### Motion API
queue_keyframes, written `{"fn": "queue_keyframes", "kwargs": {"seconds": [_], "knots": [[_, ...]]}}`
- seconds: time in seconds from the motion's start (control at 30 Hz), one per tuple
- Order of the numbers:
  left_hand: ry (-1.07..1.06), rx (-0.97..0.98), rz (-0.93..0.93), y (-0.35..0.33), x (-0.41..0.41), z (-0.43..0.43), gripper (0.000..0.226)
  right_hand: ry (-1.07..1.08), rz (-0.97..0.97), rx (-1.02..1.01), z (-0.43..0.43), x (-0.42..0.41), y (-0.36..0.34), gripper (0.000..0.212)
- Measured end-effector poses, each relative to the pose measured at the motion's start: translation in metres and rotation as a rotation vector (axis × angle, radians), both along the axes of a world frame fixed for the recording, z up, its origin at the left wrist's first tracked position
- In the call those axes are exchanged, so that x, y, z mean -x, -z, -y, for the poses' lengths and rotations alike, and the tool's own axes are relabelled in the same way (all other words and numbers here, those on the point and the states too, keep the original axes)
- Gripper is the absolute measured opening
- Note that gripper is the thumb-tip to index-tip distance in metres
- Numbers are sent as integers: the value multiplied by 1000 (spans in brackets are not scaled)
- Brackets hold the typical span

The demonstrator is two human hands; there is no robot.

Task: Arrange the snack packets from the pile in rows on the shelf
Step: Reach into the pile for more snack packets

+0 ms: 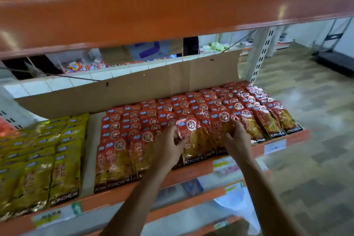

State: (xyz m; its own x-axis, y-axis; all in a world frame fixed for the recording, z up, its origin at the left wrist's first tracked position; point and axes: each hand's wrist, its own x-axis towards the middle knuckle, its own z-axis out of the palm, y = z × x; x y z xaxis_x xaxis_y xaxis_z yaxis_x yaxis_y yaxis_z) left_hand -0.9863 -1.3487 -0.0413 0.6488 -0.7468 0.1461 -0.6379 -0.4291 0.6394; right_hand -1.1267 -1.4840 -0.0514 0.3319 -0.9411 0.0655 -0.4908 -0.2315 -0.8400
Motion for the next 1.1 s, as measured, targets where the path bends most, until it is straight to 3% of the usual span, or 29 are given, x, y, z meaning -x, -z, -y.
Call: {"fn": "queue_keyframes", "kwargs": {"seconds": [0.33, 0.5, 0.63, 0.77, 0.83, 1.1], "knots": [[-86, -294, 320, 2, 7, 1, 77, 10, -293, 188, -13, -6, 26, 55], [-105, -157, 297, 3, 4, -6, 58, 20, -325, 244, -31, -16, 17, 58], [-123, -41, 324, -2, -16, -30, 45, -62, -214, 347, -66, -45, 5, 58], [-208, 48, 390, -9, -52, -79, 38, -184, -124, 449, -120, -92, -2, 51], [-243, 69, 406, -12, -74, -115, 46, -247, -90, 469, -154, -119, -4, 47], [-444, -31, 485, -18, -175, -294, 43, -504, -60, 558, -321, -242, -1, 44]]}}
